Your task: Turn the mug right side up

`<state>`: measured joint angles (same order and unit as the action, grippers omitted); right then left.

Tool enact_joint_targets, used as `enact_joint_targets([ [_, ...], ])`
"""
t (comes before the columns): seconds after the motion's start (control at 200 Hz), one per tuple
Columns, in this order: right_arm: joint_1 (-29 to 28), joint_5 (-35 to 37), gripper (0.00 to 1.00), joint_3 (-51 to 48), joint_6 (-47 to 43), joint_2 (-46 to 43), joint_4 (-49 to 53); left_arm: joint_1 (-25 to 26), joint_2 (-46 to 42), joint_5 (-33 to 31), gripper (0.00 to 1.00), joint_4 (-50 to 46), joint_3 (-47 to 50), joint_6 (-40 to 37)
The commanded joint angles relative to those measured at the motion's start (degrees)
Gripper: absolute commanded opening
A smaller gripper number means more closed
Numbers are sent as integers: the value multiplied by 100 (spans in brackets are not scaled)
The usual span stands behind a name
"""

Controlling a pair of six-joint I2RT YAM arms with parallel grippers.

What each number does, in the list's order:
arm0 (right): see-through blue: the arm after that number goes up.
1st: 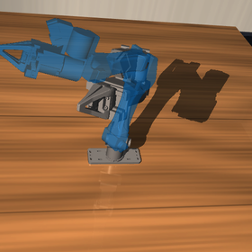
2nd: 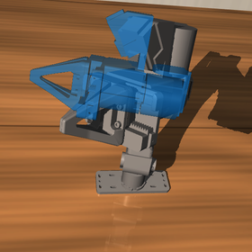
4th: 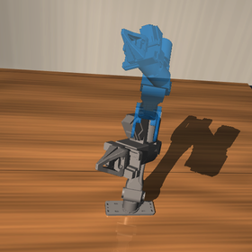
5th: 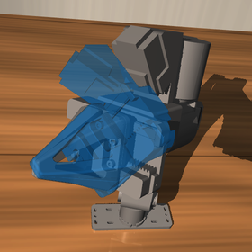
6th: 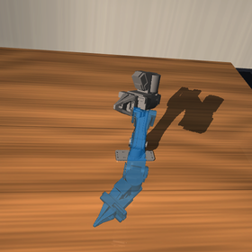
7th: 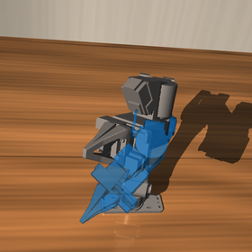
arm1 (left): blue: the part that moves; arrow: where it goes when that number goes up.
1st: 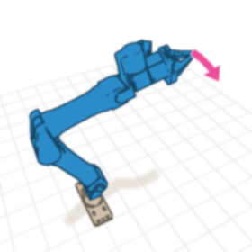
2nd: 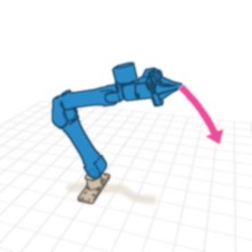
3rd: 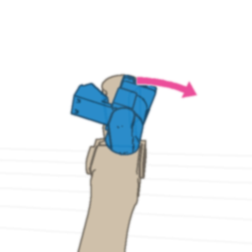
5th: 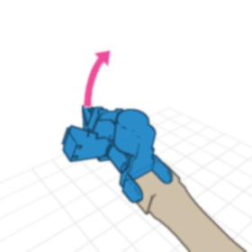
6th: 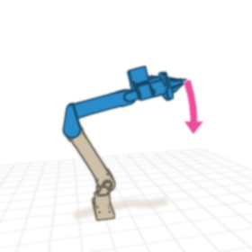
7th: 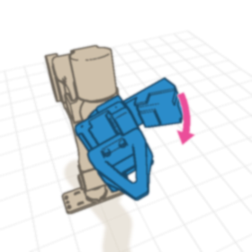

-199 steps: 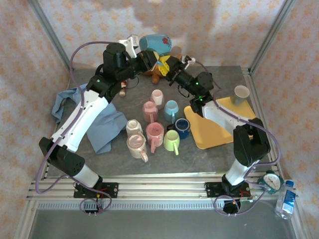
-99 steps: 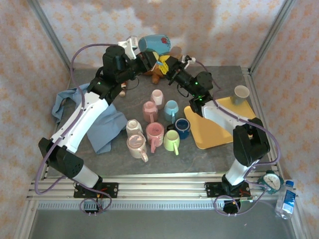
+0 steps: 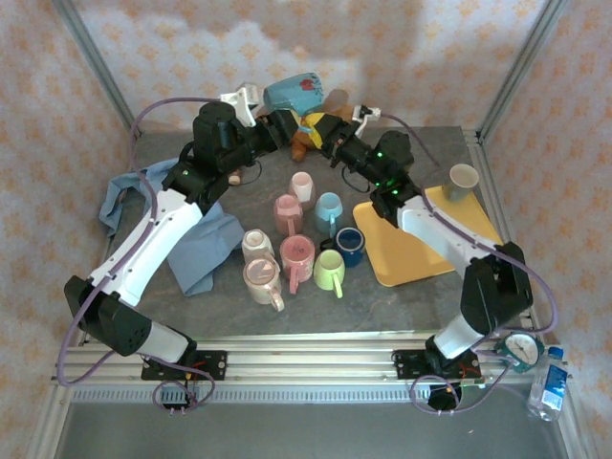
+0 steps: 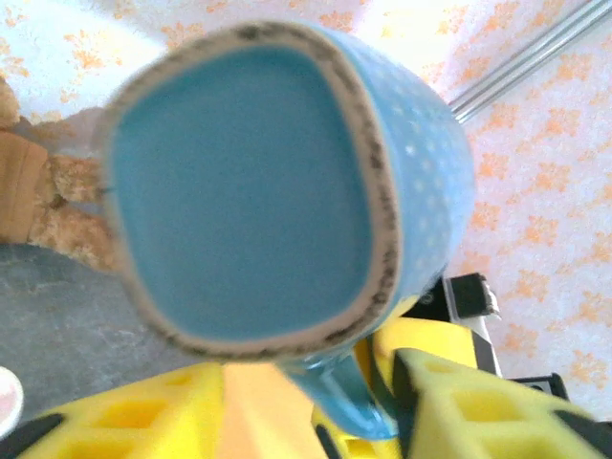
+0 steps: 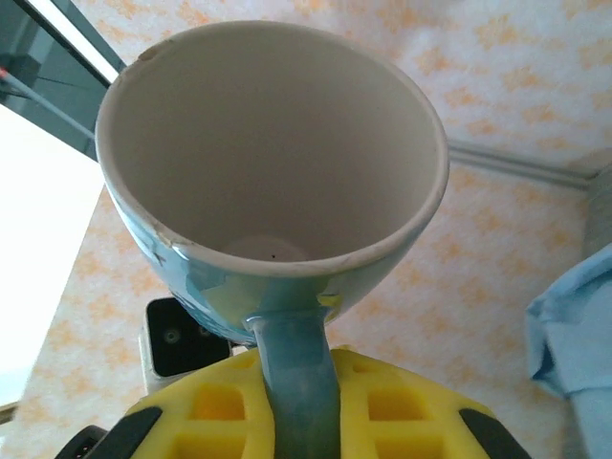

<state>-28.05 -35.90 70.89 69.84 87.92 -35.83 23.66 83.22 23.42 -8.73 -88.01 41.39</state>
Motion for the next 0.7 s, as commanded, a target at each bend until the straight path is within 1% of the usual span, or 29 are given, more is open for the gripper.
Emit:
enact_joint_targets([
  [0.0, 29, 315, 0, -9, -981, -512, 155, 51, -235, -134, 60, -30, 37, -79],
  [0.1, 23, 525, 0, -128, -1403, -726, 438, 54, -240, -69, 67, -99, 17, -93],
  [0.345, 37, 687, 0, -7, -2440, -1060, 1334, 52, -487, -54, 69, -447, 219, -470],
  [0.46, 37, 843, 0, 122, -3163, -1182, 2042, 52, -579, -95, 71, -684, 275, -800],
  [0.696, 37, 1506, 0, 319, -4674, -1412, 3595, 52, -632, -48, 74, -913, 372, -1406],
])
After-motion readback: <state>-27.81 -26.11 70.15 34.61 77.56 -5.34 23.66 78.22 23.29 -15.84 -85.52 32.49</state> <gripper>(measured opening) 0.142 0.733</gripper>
